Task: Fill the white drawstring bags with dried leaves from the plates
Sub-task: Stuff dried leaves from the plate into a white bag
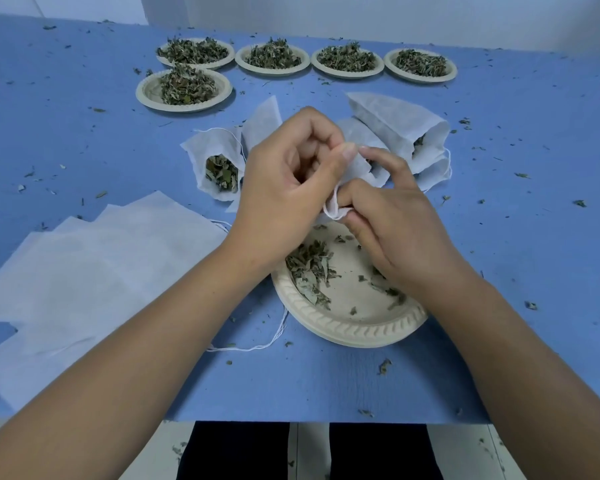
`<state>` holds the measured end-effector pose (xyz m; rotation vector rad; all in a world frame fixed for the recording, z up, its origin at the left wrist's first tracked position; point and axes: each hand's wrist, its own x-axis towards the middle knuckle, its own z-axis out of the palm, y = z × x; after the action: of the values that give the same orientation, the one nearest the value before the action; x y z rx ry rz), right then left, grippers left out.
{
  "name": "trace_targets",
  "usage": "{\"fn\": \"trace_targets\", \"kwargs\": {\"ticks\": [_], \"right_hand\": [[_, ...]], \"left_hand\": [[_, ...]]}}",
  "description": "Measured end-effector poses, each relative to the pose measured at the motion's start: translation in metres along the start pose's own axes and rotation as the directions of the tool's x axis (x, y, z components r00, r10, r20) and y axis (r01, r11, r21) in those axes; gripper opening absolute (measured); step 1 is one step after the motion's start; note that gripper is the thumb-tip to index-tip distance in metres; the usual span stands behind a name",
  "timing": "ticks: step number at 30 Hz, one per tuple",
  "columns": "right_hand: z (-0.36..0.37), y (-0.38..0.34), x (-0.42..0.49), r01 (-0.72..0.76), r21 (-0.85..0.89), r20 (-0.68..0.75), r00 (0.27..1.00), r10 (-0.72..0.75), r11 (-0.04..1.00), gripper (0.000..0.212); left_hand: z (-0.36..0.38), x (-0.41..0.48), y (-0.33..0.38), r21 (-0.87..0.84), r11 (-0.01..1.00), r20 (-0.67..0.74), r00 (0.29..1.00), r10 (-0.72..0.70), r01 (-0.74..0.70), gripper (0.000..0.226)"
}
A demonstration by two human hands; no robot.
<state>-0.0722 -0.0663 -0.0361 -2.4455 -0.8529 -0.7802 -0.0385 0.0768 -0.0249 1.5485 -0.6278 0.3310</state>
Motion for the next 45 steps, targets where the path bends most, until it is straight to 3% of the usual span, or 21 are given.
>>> {"fn": "trace_targets", "kwargs": {"ticks": [3,4,5,7,8,9,11,13,14,20,26,29,32,35,37,39,42,45], "right_hand": [[-0.003,-0.001,-0.001,-0.196,0.236,0.070,0.980,0.184,0.952,0.017],[-0.005,-0.002,-0.001,-0.234,0.328,0.018,0.970,0.242,0.915,0.005],[-0.008,-0.002,0.000,-0.250,0.377,-0.087,0.949,0.302,0.892,0.009],[-0.013,0.003,-0.001,-0.289,0.355,-0.278,0.875,0.396,0.889,0.019],[-0.015,0.007,-0.001,-0.333,0.313,-0.301,0.853,0.426,0.889,0.015],[-0.016,0.010,-0.001,-0.378,0.284,-0.231,0.865,0.445,0.881,0.014],[-0.015,0.012,-0.001,-0.467,0.298,0.143,0.884,0.445,0.832,0.019],[-0.009,0.006,0.000,-0.479,0.280,0.515,0.806,0.291,0.832,0.032],[-0.005,0.003,-0.001,-0.451,0.276,0.604,0.769,0.212,0.849,0.038],[0.001,-0.005,-0.001,-0.386,0.350,0.631,0.771,0.089,0.853,0.039],[0.004,-0.007,-0.002,-0.289,0.380,0.563,0.826,0.029,0.878,0.019],[0.001,0.001,-0.002,-0.298,0.377,0.517,0.854,0.068,0.877,0.015],[-0.010,0.008,-0.001,-0.390,0.563,0.402,0.900,0.171,0.729,0.019],[-0.019,0.009,0.001,-0.298,0.771,0.196,0.952,0.235,0.562,0.012],[-0.020,0.009,0.003,-0.225,0.829,0.064,0.947,0.314,0.512,0.012],[-0.018,0.010,0.004,-0.210,0.845,-0.045,0.889,0.457,0.492,0.026],[-0.015,0.012,0.004,-0.251,0.774,-0.155,0.815,0.558,0.581,0.025],[-0.013,0.015,0.001,-0.260,0.545,-0.200,0.883,0.424,0.797,0.022]], "left_hand": [[0.000,0.002,-0.001,0.050,0.998,-0.070,0.997,-0.022,0.025,0.019],[-0.001,0.004,-0.001,0.056,0.998,-0.123,0.992,-0.030,0.037,0.020],[-0.003,0.006,-0.003,0.052,0.997,-0.179,0.983,-0.042,0.052,0.020],[-0.008,0.010,-0.005,0.024,0.996,-0.279,0.958,-0.075,0.085,0.021],[-0.010,0.011,-0.006,0.004,0.995,-0.311,0.946,-0.093,0.099,0.022],[-0.011,0.012,-0.007,-0.010,0.994,-0.329,0.938,-0.106,0.109,0.022],[-0.010,0.012,-0.006,0.001,0.993,-0.332,0.937,-0.110,0.117,0.024],[-0.008,0.011,-0.005,0.014,0.993,-0.318,0.942,-0.105,0.116,0.024],[-0.007,0.010,-0.005,0.011,0.993,-0.314,0.943,-0.106,0.116,0.024],[-0.005,0.009,-0.005,0.002,0.993,-0.317,0.942,-0.113,0.120,0.023],[-0.005,0.008,-0.007,0.015,0.995,-0.296,0.951,-0.094,0.103,0.022],[-0.005,0.008,-0.007,-0.003,0.995,-0.302,0.949,-0.093,0.097,0.021],[-0.006,0.008,-0.008,0.001,0.996,-0.296,0.951,-0.090,0.095,0.022],[-0.005,0.007,-0.008,0.031,0.994,-0.271,0.958,-0.091,0.103,0.021],[-0.004,0.007,-0.009,0.047,0.993,-0.244,0.965,-0.092,0.107,0.021],[-0.003,0.006,-0.009,0.049,0.993,-0.216,0.972,-0.097,0.110,0.021],[-0.001,0.005,-0.008,0.057,0.992,-0.160,0.982,-0.098,0.109,0.021],[0.002,0.002,-0.007,0.100,0.991,-0.103,0.992,-0.073,0.084,0.019]]}}
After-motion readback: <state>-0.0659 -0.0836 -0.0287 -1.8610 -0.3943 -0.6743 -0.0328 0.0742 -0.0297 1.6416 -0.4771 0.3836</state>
